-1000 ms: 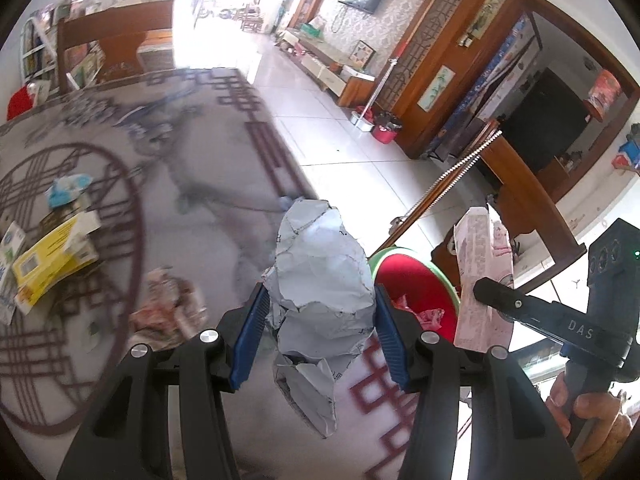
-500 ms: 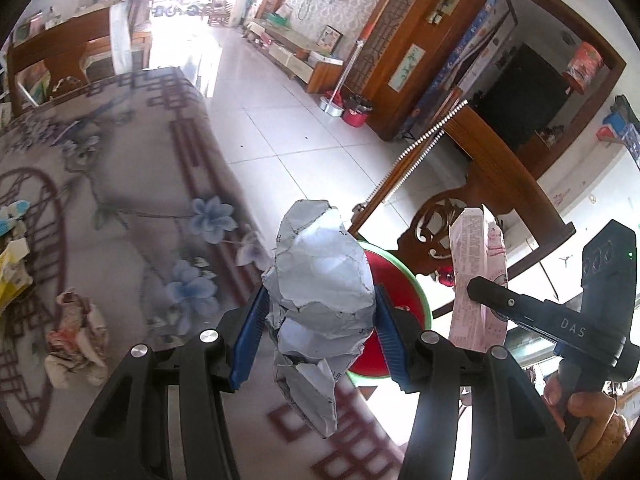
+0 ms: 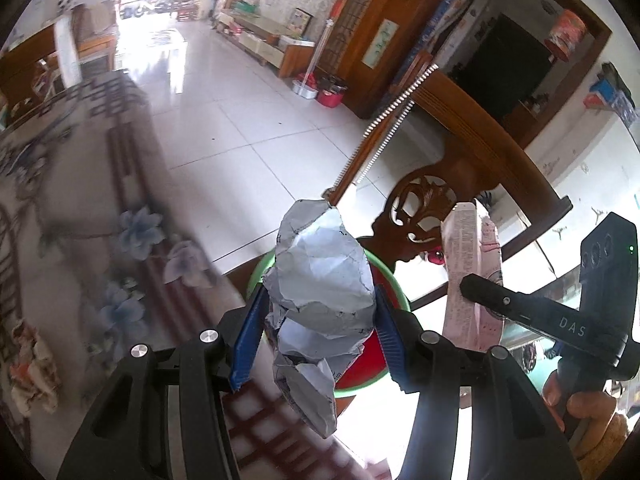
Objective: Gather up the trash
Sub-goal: 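Carry grey paper and pink bag to the red bucket and release both, then move both open tools back over the trash pile, then grasp yellow iced-tea carton with left tool while right tool grasps crumpled newspaper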
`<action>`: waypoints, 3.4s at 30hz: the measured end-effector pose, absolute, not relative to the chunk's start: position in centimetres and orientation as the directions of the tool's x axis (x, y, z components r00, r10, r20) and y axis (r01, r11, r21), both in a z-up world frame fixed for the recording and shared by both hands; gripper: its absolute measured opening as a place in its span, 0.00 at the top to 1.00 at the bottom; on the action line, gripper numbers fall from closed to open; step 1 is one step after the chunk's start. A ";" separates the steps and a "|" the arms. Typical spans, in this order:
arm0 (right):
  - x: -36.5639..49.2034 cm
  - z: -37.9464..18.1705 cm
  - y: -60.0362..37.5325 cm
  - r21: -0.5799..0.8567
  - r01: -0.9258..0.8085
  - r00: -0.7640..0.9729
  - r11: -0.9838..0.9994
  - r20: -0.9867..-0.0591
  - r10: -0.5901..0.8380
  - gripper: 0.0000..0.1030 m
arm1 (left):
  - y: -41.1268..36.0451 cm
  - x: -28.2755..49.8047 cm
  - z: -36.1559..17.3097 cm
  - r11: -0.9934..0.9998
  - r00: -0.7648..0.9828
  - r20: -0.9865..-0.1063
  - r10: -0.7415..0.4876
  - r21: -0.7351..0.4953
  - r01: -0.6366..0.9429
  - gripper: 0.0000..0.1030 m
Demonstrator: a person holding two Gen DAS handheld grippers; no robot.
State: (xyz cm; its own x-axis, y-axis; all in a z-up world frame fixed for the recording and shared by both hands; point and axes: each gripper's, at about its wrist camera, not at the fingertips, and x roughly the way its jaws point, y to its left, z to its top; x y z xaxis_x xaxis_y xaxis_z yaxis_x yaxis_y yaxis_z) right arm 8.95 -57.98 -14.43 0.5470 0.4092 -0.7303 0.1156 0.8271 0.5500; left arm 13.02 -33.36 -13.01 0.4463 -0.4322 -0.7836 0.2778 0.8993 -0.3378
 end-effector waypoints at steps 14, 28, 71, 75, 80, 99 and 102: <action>10.6 -15.1 -60.6 0.560 0.145 0.552 0.816 -0.730 0.403 0.69 | -38.0 15.6 -13.3 0.875 0.399 -0.792 -0.462 -0.336 0.348 0.52; 11.1 -15.5 -61.6 0.596 0.180 0.550 0.783 -0.721 0.423 0.46 | -38.3 16.0 -14.0 0.867 0.375 -0.792 -0.482 -0.367 0.338 0.31; 8.2 -15.5 -29.0 0.558 -0.108 0.302 0.823 -0.770 0.562 0.37 | 6.8 2.8 -15.4 0.889 0.582 -0.811 -0.057 -0.306 -0.340 0.31; 7.5 -15.3 -27.4 0.553 -0.114 0.302 0.826 -0.773 0.559 0.35 | 13.5 4.5 -14.5 0.856 0.582 -0.812 0.053 -0.264 -0.445 0.31; 7.2 -15.1 -26.8 0.544 -0.083 0.318 0.835 -0.779 0.540 0.35 | 19.6 7.1 -15.9 0.782 0.527 -0.847 0.076 -0.277 -0.559 0.27; 9.7 -16.3 -23.9 0.498 -0.096 0.268 0.862 -0.821 0.504 0.35 | 20.6 9.7 -17.5 0.800 0.570 -0.822 -0.004 -0.344 -0.491 0.38; 10.7 -16.6 -22.5 0.476 -0.129 0.256 0.870 -0.831 0.493 0.35 | 18.4 8.6 -15.2 0.843 0.616 -0.788 -0.010 -0.337 -0.418 0.38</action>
